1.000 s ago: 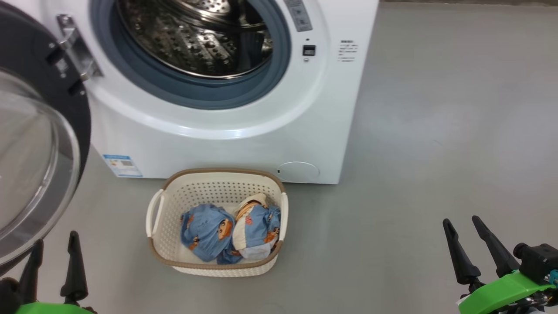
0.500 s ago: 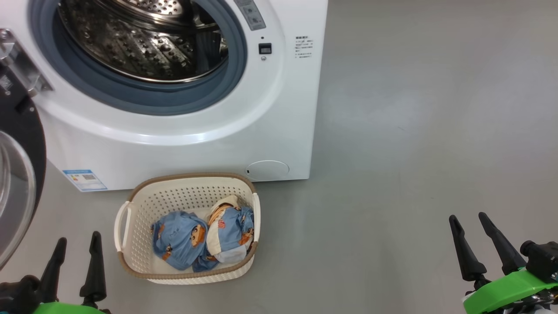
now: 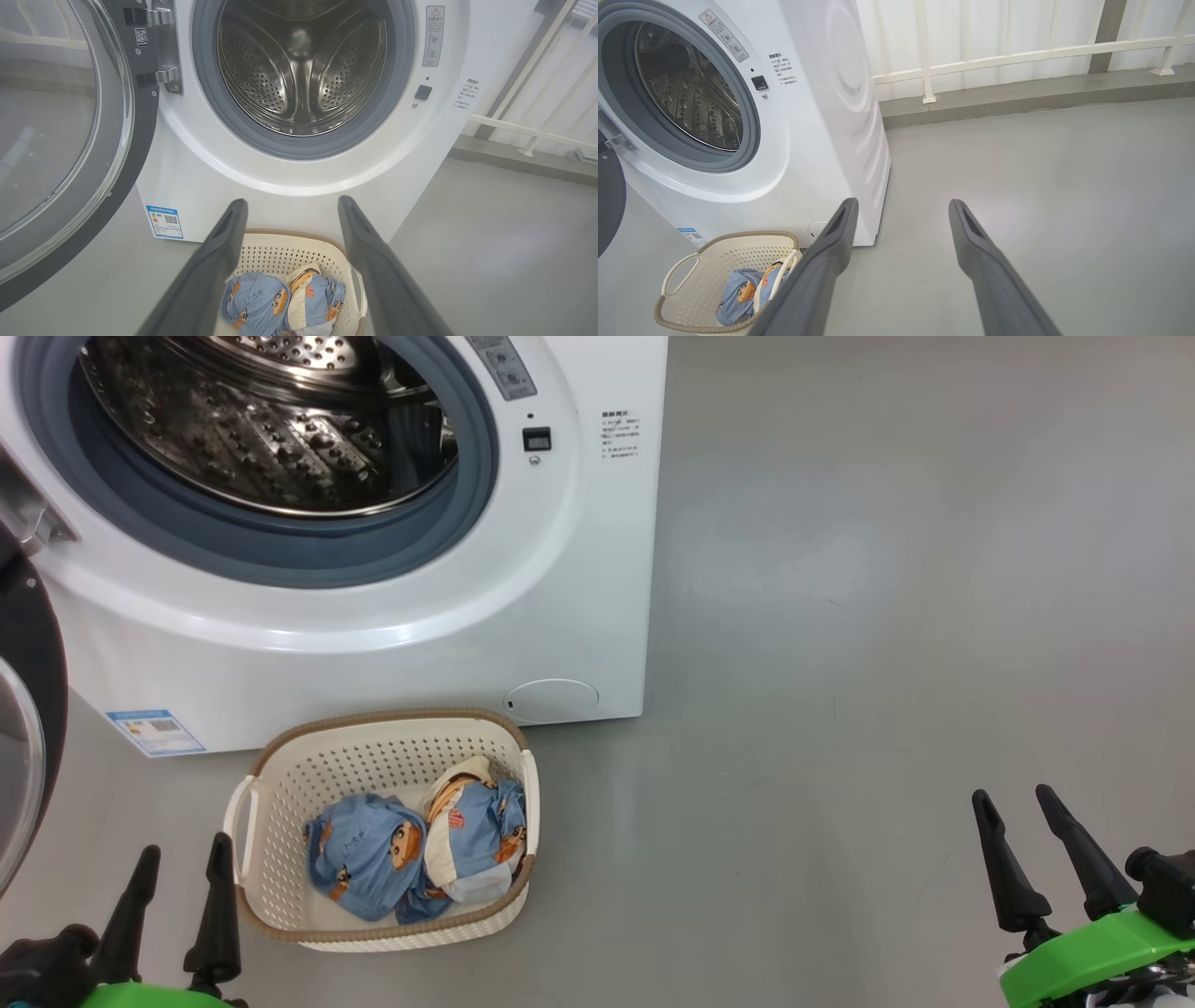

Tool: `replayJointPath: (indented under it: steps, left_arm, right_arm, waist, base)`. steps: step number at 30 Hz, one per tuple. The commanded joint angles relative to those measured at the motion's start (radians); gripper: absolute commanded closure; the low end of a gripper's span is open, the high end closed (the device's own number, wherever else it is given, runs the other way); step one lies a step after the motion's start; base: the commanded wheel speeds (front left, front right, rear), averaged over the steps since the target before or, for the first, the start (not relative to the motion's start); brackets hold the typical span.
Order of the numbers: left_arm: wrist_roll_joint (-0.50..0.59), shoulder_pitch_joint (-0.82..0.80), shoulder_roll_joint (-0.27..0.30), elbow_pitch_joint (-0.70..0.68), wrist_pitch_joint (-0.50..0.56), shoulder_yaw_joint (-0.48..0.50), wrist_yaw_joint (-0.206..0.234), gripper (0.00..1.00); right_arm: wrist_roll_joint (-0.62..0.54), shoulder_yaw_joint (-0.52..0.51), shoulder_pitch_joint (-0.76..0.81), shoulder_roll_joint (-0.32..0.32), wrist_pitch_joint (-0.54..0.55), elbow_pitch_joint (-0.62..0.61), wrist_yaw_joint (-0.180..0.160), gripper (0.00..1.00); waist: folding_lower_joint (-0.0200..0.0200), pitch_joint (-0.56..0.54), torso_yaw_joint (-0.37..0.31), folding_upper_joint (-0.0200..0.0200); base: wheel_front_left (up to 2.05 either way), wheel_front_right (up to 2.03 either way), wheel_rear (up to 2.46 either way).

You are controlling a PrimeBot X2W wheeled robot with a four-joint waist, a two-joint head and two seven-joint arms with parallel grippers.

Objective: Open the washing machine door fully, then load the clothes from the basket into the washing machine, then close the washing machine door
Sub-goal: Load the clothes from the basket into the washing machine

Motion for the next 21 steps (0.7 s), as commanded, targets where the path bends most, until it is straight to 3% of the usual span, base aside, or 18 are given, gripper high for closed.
replayJointPath:
  steps: [1, 16, 21]
  left_arm:
    - [-0.009, -0.025, 0.033, -0.022, -0.006, 0.032, -0.001, 0.0]
    - [-0.046, -0.031, 0.052, -0.011, -0.006, 0.007, -0.001, 0.0]
    - [-0.069, -0.034, 0.062, -0.009, -0.006, -0.004, -0.001, 0.0]
  right_arm:
    - [-0.003, 0.014, -0.014, -0.016, -0.012, -0.026, 0.002, 0.0]
    - [-0.005, 0.007, -0.011, -0.01, -0.012, -0.03, 0.002, 0.0]
    - [-0.007, 0.009, -0.011, -0.009, -0.012, -0.032, 0.002, 0.0]
  waist:
    - [0.0, 0.0, -0.001, 0.0]
    - [0.0, 0.004, 0.003, 0.0]
    - [0.0, 0.006, 0.004, 0.0]
  base:
    - [0.0, 0.0, 0.0]
    - [0.0, -0.02, 0.01]
    - [0.24, -0.87, 0.63]
